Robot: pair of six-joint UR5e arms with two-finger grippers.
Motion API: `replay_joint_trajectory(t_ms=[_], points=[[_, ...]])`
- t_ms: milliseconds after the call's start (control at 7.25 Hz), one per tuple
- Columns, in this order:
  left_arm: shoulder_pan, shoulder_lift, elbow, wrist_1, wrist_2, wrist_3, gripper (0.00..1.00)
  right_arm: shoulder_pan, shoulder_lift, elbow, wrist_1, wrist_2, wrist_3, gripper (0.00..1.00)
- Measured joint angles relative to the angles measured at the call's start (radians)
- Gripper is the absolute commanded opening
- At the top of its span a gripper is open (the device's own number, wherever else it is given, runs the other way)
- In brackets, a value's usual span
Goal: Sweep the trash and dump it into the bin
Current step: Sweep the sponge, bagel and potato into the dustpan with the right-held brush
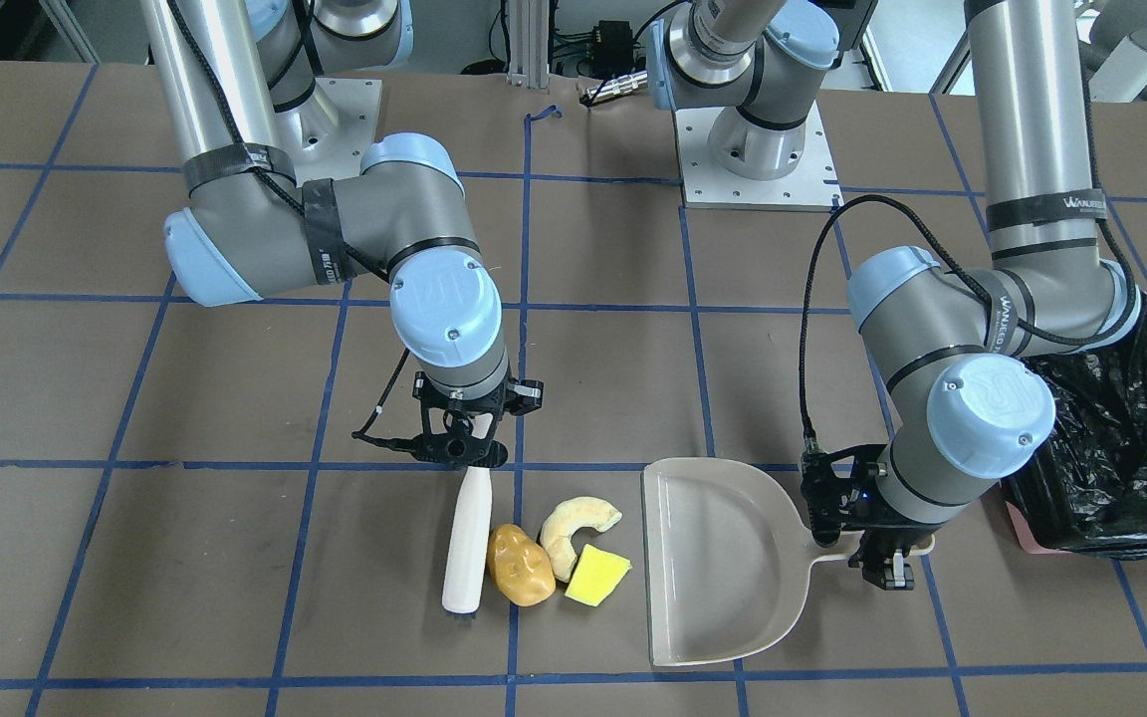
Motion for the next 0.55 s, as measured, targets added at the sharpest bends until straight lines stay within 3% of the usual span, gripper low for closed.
replay_joint_trajectory(t_ms=[552], points=[[-0.005,-0.004,0.001,0.001,0.001,0.000,0.00,0.078,0.042,-0.006,-0.084,0.021,0.095,0.00]])
